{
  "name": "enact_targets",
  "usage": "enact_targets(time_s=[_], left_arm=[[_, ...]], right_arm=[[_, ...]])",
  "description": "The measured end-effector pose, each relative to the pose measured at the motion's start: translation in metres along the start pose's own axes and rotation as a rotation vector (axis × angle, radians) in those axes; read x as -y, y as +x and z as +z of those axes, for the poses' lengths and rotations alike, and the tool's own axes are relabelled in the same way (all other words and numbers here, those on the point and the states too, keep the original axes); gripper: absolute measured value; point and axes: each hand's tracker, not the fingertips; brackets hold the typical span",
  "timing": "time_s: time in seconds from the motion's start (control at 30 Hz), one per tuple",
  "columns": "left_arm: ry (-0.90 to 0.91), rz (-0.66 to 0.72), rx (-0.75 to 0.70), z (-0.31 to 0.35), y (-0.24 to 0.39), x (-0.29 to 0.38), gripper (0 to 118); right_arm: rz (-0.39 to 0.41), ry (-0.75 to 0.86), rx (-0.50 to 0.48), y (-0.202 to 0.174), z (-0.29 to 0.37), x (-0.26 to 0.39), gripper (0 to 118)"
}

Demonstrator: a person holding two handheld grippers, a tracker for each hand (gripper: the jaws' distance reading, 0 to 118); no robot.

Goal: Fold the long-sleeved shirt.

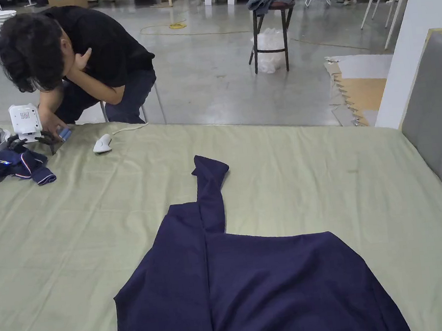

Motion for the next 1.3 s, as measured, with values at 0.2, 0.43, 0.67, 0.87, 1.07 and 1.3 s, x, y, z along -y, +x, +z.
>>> enact_targets(time_s=[0.2, 0.43, 0.67, 0.87, 1.07, 1.3], left_arm=[[-0.008, 0.044, 0.018, -0.001, -0.004, -0.001, 14], [0.173, -0.029, -0.09, 0.041, 0.031, -0.025, 110], [0.308, 0.004, -0.111, 0.03, 0.069, -0.088, 8], [0.286, 0.005, -0.041, -0.039, 0.084, -0.177, 5], [0.221, 0.01, 0.008, -0.17, 0.081, -0.328, 9], [0.184, -0.018, -0.023, -0.32, 0.065, -0.478, 108]], right_arm=[[-0.001, -0.038, 0.034, 0.002, -0.007, 0.007, 48], [-0.105, 0.279, 0.101, -0.009, 0.046, -0.033, 116], [-0.075, 0.454, 0.136, -0.044, 0.035, -0.072, 0], [-0.124, 0.428, 0.099, -0.052, -0.007, -0.1, 0], [-0.156, 0.405, 0.079, -0.045, -0.049, -0.133, 0], [-0.143, 0.391, 0.066, -0.037, -0.104, -0.172, 0]])
